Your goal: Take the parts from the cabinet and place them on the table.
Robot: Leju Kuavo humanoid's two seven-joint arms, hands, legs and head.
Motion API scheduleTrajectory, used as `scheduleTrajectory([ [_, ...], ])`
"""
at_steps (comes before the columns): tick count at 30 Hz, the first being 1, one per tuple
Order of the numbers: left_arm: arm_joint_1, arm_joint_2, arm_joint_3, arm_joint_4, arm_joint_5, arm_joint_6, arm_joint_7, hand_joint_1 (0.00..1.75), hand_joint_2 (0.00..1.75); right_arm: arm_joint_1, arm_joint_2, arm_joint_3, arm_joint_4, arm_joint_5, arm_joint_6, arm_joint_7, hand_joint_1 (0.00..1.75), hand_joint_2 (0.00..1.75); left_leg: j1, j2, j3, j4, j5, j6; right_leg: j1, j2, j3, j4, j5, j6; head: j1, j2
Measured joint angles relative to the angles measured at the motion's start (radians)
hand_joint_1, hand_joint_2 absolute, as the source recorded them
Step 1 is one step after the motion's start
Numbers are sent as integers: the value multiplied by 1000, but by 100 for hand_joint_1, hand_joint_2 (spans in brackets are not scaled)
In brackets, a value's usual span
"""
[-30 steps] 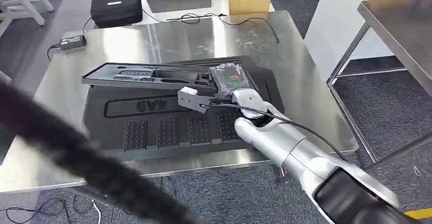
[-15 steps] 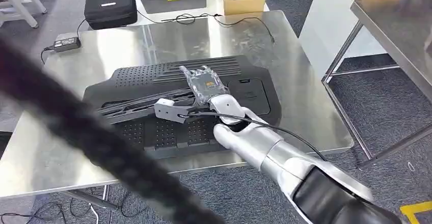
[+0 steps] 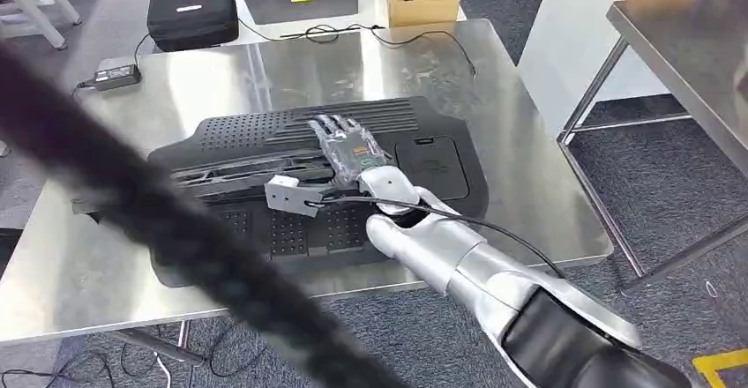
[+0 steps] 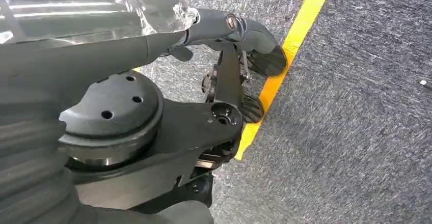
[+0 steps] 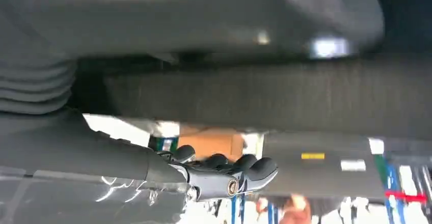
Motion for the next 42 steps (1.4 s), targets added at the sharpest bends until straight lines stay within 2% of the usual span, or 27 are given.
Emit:
scheduleTrajectory([
  [15, 0, 5, 0, 0, 3, 14, -5, 0, 175, 1, -8, 8, 0, -16, 71, 30, 0, 0, 0, 0, 0, 0, 0, 0, 0, 0, 0, 0, 0, 0, -2, 0],
  [42, -1, 5, -23, 0, 4, 10, -5, 0, 175, 4, -33, 50, -103, -8, 118, 46, 0, 0, 0, 0, 0, 1, -1, 0, 0, 0, 0, 0, 0, 0, -2, 0],
])
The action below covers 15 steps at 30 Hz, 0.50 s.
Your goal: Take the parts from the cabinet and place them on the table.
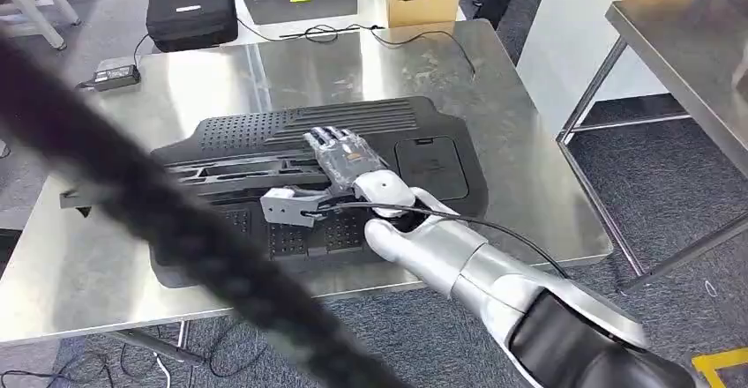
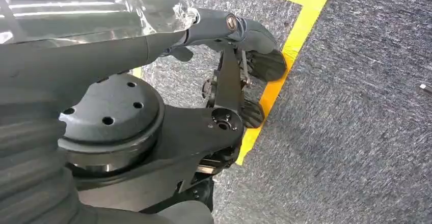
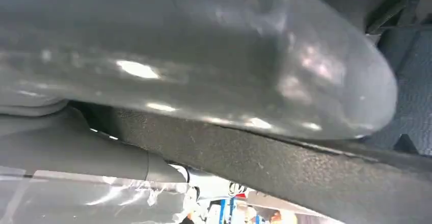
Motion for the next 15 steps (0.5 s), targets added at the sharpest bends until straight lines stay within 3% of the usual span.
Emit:
scheduleTrajectory([
  [15, 1, 1, -1, 0, 3, -6, 0, 0, 175, 5, -11, 61, -51, 24, 30, 16, 0, 0, 0, 0, 0, 0, 0, 0, 0, 0, 0, 0, 0, 0, 0, 0],
])
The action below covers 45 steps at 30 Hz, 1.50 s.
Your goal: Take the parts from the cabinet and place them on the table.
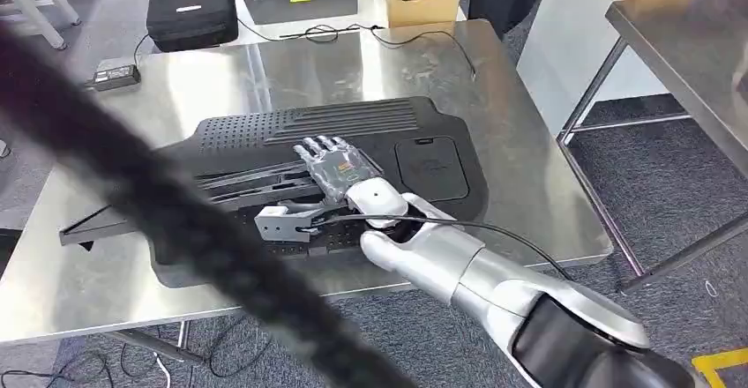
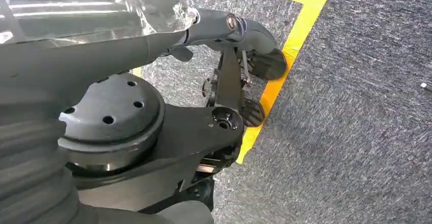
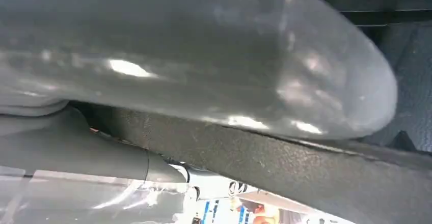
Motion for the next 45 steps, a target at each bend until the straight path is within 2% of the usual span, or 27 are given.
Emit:
scheduleTrajectory([
  [14, 0, 0, 0, 0, -1, 0, 0, 0, 175, 9, -7, 36, -11, 13, 6, -1, 0, 0, 0, 0, 0, 0, 0, 0, 0, 0, 0, 0, 0, 0, 0, 0],
  [35, 0, 3, -16, 0, 0, 3, 0, 0, 175, 29, -8, 55, -11, 33, 58, -27, 0, 0, 0, 0, 0, 0, -1, 1, 0, 0, 0, 0, 0, 0, 0, 0],
  [40, 0, 4, -21, 0, 3, 4, 0, 0, 175, 32, -8, 56, -11, 18, 22, -15, 0, 0, -1, 0, 0, 0, -1, 1, -1, 0, 0, 0, 0, 0, 0, 0],
  [45, 0, 5, -24, 0, 7, 4, 0, 0, 175, 30, -13, 52, -26, -5, -69, 10, 0, 0, -1, 0, 0, 0, -1, 1, -1, 0, 0, 0, 0, 0, 0, 0],
])
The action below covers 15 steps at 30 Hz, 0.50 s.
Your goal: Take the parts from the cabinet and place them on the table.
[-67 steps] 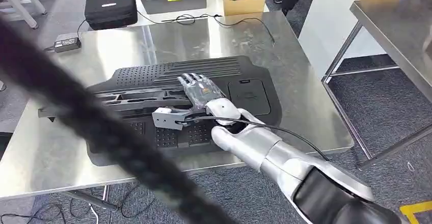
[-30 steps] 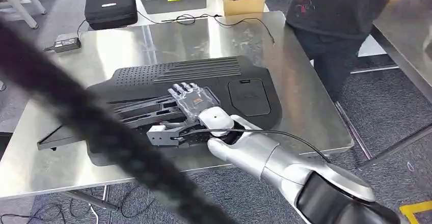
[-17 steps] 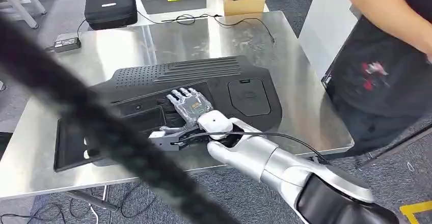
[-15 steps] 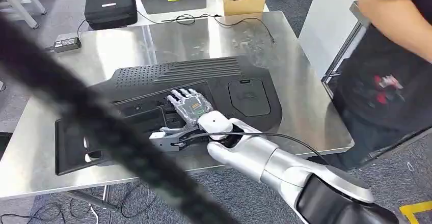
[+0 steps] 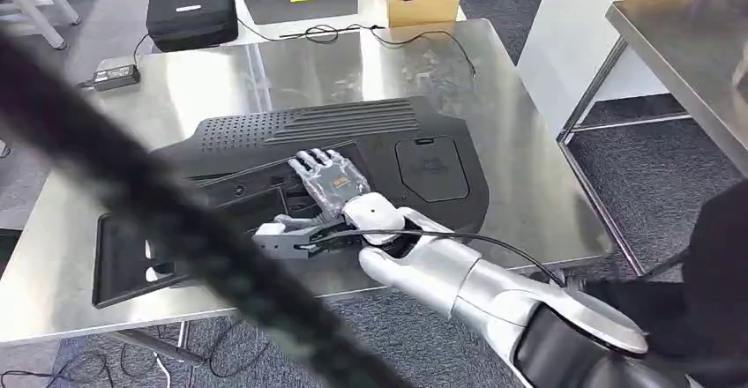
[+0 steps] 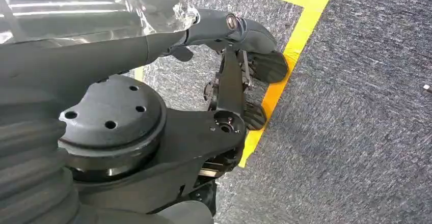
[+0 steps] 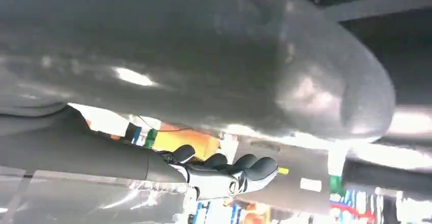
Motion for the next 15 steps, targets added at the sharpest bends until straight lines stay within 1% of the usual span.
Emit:
scheduleTrajectory([
  [2, 0, 0, -1, 0, 0, 0, 0, 0, 175, -1, -5, -12, -13, -18, -35, 3, 0, 0, 0, 0, 0, 0, 0, 0, 0, 0, 0, 0, 0, 0, 0, 0],
  [6, 1, 0, -1, 0, 8, 0, -6, 0, 175, -3, -29, -62, -60, -103, -197, 3, 0, 0, 0, 0, 0, 1, 0, 1, 0, 0, 0, 0, 0, 0, 0, 0],
  [11, 5, 0, -1, 0, 11, 0, -11, 0, 175, 3, -75, -135, -150, -174, -290, -6, 0, 0, -1, 0, 0, 2, -1, 1, 0, 0, 1, 0, 0, 0, 0, 0],
  [15, 5, 0, -1, 0, 13, 0, -14, 0, 175, 13, -106, -182, -221, -201, -305, -8, 0, 0, -1, 0, 0, 3, -1, 1, -1, 0, 1, 0, 0, 0, -1, 0],
])
